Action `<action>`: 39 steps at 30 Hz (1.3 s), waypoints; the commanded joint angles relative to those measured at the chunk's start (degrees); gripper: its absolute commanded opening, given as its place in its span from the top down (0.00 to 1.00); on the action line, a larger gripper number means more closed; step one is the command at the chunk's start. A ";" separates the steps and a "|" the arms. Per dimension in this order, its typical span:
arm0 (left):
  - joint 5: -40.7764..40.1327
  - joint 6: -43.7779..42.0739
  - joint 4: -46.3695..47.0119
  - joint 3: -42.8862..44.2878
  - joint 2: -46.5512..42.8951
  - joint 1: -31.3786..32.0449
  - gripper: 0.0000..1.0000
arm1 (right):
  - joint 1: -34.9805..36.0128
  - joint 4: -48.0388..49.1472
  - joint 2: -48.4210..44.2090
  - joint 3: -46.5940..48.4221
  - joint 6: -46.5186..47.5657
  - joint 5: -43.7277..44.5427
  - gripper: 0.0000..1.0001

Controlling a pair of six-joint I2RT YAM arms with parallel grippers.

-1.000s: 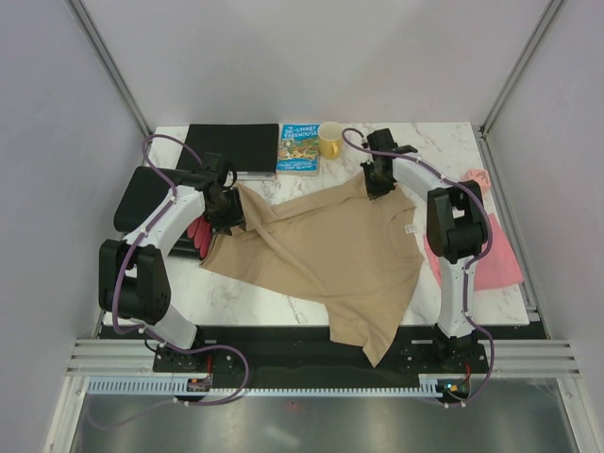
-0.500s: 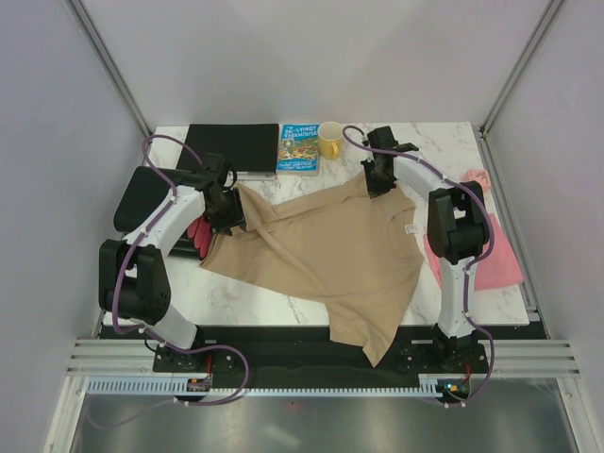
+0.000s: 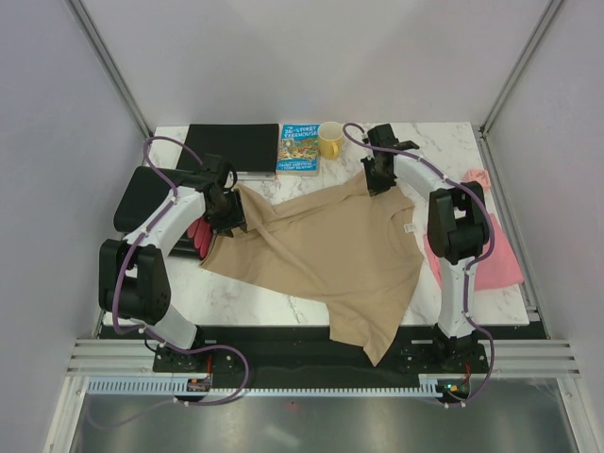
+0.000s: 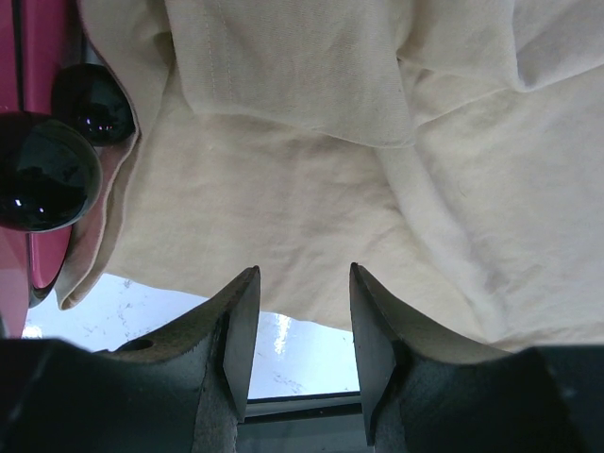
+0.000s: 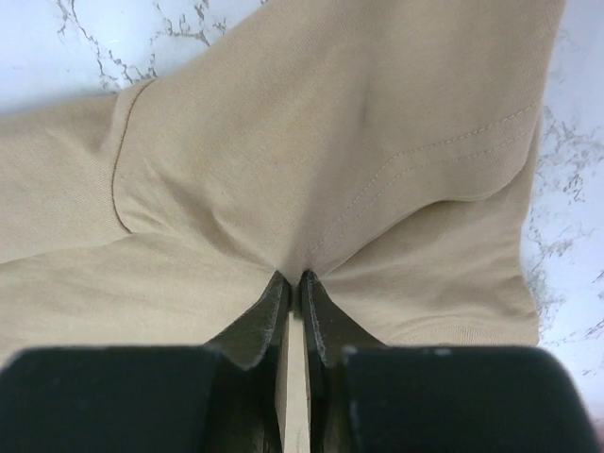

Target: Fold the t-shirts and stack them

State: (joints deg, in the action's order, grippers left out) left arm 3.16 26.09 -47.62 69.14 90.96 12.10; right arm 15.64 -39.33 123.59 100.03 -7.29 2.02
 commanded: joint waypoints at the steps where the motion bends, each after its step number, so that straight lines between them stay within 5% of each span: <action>1: 0.00 -0.86 0.51 -0.41 -1.22 -0.14 0.50 | 0.27 -0.22 -3.18 3.07 -0.01 1.14 0.84; 6: -0.08 -0.86 0.59 -0.33 -1.31 -0.14 0.50 | 0.18 -0.57 -3.09 3.24 -0.09 1.05 0.80; 12: -0.08 -0.86 0.59 -0.41 -1.22 -0.14 0.50 | 0.18 -0.57 -2.92 3.15 -0.36 1.32 1.00; 21: -1.57 -0.51 0.42 -0.15 -1.04 -0.14 0.49 | 0.18 -0.75 -3.79 4.91 -0.53 2.81 1.00; 25: -7.63 -0.33 0.33 0.20 -2.80 -0.23 0.38 | 0.18 -1.10 -4.23 5.61 -0.62 3.16 1.00; 30: -10.89 -3.06 -0.20 0.46 -0.87 -0.23 0.37 | -0.43 -1.36 -4.67 6.40 -1.06 2.55 1.00; 39: -6.32 1.77 4.11 2.56 6.40 -0.14 0.39 | -2.71 -1.80 -8.10 7.02 -2.03 2.37 1.00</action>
State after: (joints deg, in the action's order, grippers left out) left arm -2.79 25.50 -45.60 69.04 93.36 12.58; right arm 14.35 -41.19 120.86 104.42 -8.40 3.36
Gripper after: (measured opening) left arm 0.620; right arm 0.011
